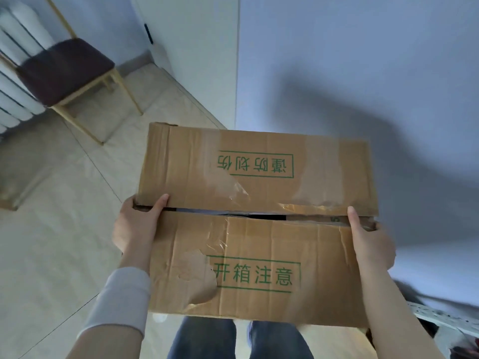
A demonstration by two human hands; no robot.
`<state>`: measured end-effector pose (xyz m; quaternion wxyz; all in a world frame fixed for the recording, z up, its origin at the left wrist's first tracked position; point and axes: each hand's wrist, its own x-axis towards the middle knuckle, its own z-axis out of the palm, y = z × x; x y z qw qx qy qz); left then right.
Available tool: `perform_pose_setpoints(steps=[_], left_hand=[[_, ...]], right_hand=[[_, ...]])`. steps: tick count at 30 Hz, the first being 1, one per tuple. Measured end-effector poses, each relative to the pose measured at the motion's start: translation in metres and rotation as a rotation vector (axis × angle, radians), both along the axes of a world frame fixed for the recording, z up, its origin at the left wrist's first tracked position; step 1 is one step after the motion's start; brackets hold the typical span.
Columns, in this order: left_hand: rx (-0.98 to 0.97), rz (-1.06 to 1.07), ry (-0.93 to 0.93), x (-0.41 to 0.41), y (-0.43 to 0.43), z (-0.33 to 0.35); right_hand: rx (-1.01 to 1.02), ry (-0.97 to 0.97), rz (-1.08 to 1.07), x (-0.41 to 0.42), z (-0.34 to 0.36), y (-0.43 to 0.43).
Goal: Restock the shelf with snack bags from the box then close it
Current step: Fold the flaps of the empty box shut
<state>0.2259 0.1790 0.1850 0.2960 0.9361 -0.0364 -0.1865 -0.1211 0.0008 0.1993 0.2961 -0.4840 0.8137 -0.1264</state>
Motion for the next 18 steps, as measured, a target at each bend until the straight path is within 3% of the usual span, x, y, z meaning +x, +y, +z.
perform_pose_setpoints(steps=[10,18], left_hand=[[0.001,0.273,-0.04,0.149,0.085,0.036],[0.02,0.447,-0.038,0.255,0.074,0.031]], right_hand=[[-0.056,0.005,0.333,0.218,0.025,-0.011],[-0.113,0.076,0.525,0.373,0.021,-0.073]])
